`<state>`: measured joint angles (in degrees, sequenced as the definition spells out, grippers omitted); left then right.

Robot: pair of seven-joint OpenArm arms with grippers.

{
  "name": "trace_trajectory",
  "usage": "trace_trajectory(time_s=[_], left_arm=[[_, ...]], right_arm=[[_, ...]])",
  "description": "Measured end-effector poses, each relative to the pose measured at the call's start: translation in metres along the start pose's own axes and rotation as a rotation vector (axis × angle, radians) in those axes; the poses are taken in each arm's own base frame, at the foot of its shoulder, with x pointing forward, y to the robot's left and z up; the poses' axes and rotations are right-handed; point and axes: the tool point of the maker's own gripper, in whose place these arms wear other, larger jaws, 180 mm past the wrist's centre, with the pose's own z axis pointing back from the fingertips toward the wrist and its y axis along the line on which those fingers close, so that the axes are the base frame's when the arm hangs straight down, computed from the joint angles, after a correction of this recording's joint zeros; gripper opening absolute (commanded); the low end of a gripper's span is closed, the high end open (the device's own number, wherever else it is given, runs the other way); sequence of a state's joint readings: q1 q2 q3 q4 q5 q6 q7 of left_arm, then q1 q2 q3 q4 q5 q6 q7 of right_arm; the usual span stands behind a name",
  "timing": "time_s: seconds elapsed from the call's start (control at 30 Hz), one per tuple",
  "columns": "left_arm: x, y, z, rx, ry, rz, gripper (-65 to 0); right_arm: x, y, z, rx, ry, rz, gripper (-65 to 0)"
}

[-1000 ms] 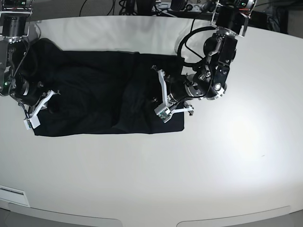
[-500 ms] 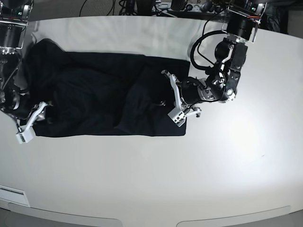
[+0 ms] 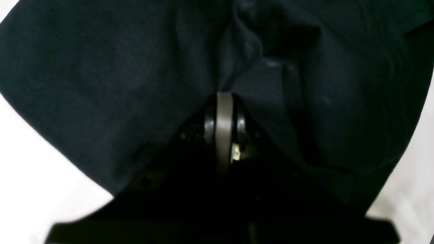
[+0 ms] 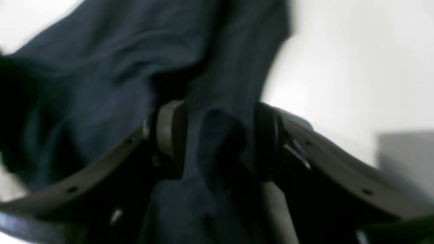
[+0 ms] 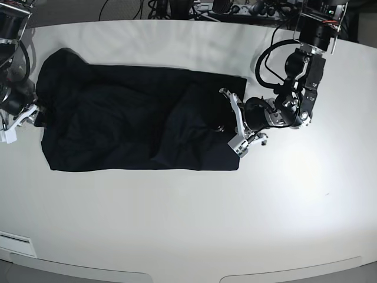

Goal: Fold the T-shirt properly

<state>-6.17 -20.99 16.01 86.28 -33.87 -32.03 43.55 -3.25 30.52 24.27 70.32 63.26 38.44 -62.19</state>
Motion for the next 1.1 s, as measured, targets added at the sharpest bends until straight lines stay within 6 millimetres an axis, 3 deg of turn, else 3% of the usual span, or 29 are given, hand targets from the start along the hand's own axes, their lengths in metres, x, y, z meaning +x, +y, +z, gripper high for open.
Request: trace_trajectory(time_s=[0.2,0.33,0.37,0.4,0.47,0.5,0.63,0.8,0.97,1.03,1.1], left_arm=[[0.000,-0.002,0.000,-0.012,0.000,0.014,-65.0],[0.000,-0.001,0.001,-0.011,0.001,0.018,-65.0],[0.000,-0.001,0.001,-0.012,0.000,0.019,-65.0],[0.000,-0.002,0.001,-0.012,0.001,0.019,-65.0],[0.000,-0.002,0.001,-0.012,0.000,0.019,-65.0],[0.000,-0.002,0.001,-0.012,0.000,0.019,-65.0],[0.001,-0.004,0.001,-0.031,0.001,0.005,-65.0],[0.009,-0.009,0.008,-0.074,0.015,0.031,-65.0],[0.024,0.000,0.033,-0.093,0.010,0.034,-39.6],[0.053,0.002,0.048,-0.119,-0.094,0.046,-35.0],[0.076,0.007,0.059,-0.122,-0.181,0.054,-35.1]], right_arm=[[-0.014,0.047,-0.032,0.175,-0.036,-0.054,-31.6],[-0.015,0.059,-0.038,0.219,-0.060,-0.085,-32.6],[-0.014,0.060,-0.039,0.224,-0.062,-0.087,-35.8],[-0.015,0.060,-0.040,0.223,-0.059,-0.088,-41.7],[-0.022,0.056,-0.040,0.196,-0.014,-0.067,-59.7],[-0.023,0.055,-0.039,0.194,-0.002,-0.059,-65.0],[-0.015,0.048,-0.032,0.174,0.015,-0.034,-65.0],[0.012,0.023,-0.003,0.031,0.063,0.130,-65.0],[0.042,-0.002,0.033,-0.125,0.073,0.245,-65.0],[0.051,-0.007,0.043,-0.172,0.073,0.268,-65.0],[0.060,-0.007,0.050,-0.210,0.071,0.289,-65.0]])
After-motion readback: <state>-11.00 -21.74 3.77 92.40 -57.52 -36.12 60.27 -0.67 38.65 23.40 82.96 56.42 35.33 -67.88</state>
